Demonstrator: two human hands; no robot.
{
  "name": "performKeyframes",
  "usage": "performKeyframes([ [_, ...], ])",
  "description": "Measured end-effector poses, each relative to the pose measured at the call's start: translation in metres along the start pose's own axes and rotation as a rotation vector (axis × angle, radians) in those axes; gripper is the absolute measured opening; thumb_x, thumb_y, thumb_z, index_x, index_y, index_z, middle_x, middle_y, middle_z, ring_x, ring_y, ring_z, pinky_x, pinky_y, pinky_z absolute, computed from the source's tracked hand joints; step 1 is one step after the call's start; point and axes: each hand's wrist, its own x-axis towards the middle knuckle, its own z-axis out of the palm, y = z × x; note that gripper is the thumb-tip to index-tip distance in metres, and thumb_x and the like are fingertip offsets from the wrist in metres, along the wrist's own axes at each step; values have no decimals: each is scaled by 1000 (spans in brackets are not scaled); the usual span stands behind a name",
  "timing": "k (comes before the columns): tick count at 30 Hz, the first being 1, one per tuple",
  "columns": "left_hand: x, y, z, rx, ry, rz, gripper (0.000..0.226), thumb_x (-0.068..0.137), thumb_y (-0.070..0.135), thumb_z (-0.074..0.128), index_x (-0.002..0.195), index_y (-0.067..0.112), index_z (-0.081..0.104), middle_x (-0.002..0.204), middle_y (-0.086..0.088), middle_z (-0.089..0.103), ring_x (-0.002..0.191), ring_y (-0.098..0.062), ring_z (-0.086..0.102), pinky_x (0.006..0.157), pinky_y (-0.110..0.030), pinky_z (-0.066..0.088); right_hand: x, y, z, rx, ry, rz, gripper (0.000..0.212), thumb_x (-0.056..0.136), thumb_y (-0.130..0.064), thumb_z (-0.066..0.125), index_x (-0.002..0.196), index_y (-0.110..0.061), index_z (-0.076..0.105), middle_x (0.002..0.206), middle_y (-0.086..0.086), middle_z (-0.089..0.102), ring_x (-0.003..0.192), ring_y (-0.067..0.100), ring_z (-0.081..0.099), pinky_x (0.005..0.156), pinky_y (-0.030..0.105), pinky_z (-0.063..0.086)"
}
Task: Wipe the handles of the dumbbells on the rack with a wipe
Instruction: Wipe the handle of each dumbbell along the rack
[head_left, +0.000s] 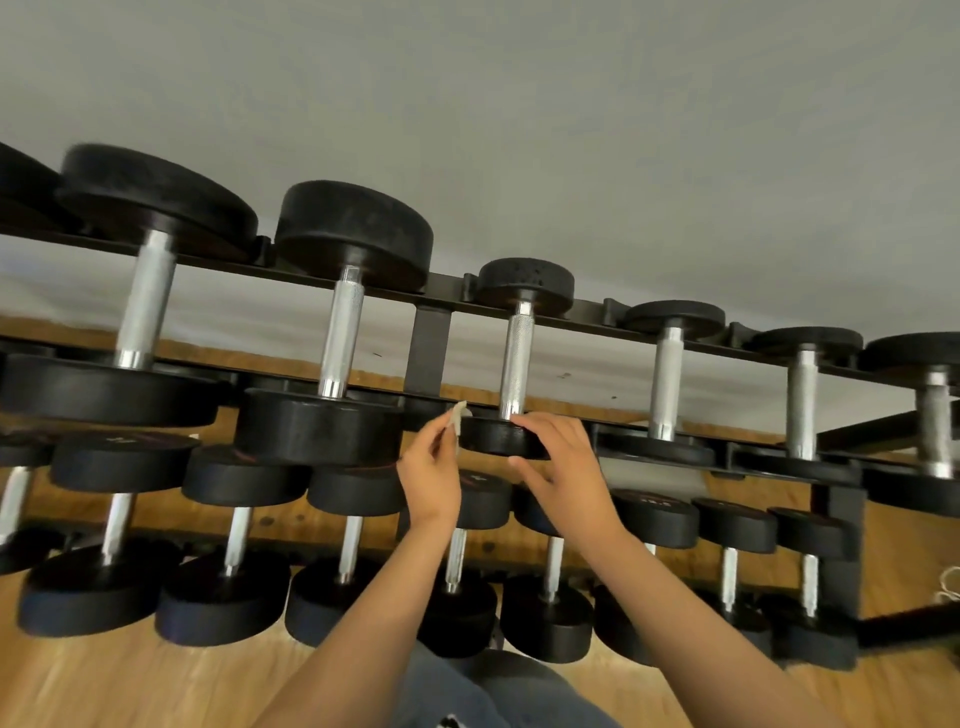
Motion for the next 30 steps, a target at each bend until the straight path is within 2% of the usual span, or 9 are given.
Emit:
performKeyframes([
  [5, 4, -18, 4, 8, -41, -48, 28, 96, 5, 54, 120, 11, 67, 105, 11, 68, 101, 6, 61, 91, -10, 47, 1, 0, -1, -13, -11, 6, 46, 88, -20, 68, 132, -22, 55, 129, -5, 55, 122, 2, 36, 99, 4, 20],
  [9, 1, -24, 5, -38, -43, -107, 31, 96, 2, 54, 123, 11, 65, 112, 6, 68, 105, 1, 60, 89, -5, 45, 0, -1, -1, -21, -10, 15, 46, 88, -20, 68, 131, -22, 55, 129, -6, 55, 120, -2, 34, 99, 4, 21],
  [15, 14, -24, 0, 2, -159, -94, 33, 96, 1, 53, 123, 14, 65, 114, 11, 66, 104, 10, 58, 93, -7, 44, -1, -1, 2, -12, 0, 25, 45, 88, -19, 68, 131, -21, 55, 128, -6, 55, 120, -1, 34, 100, 7, 22],
  [17, 11, -23, -1, 5, -136, -75, 30, 95, 2, 55, 119, 15, 66, 107, 12, 68, 100, 11, 60, 89, -8, 46, -2, -2, 3, -3, 10, 30, 45, 88, -18, 68, 131, -20, 55, 127, -6, 55, 119, -3, 32, 99, 3, 20],
  [20, 0, -23, -2, 22, -78, -52, 24, 95, 3, 56, 112, 14, 69, 96, 10, 71, 93, 3, 65, 84, -11, 50, -2, -3, 2, 7, 5, 44, 45, 88, -17, 68, 131, -21, 55, 128, -6, 54, 119, -3, 32, 98, 2, 19],
  [23, 0, -22, -5, 48, -96, -42, 26, 94, 2, 57, 113, 14, 69, 98, 9, 71, 94, 0, 66, 87, -14, 51, -2, -3, 1, 8, 0, 43, 45, 88, -17, 68, 131, -20, 55, 129, -5, 54, 120, -1, 33, 98, 3, 20],
  [26, 10, -15, -5, 94, -157, -51, 30, 94, 2, 57, 119, 12, 67, 108, 7, 69, 102, 0, 62, 95, -17, 49, -2, -3, 0, 14, -7, 34, 45, 88, -17, 68, 131, -21, 55, 128, -5, 55, 121, 2, 35, 98, 1, 19],
  [27, 9, -12, -4, 99, -143, -54, 30, 94, 2, 56, 120, 12, 67, 109, 7, 69, 103, -1, 62, 95, -17, 48, -2, -2, 0, 16, -10, 33, 45, 89, -17, 68, 131, -21, 55, 128, -5, 55, 122, 1, 35, 98, 1, 19],
  [30, -10, -4, -4, 102, -23, -37, 28, 94, 2, 58, 118, 11, 68, 103, 10, 68, 95, 5, 61, 87, -5, 45, -2, -2, 0, 23, -11, 41, 45, 89, -17, 67, 132, -21, 54, 129, -5, 54, 123, 5, 36, 98, 1, 19],
])
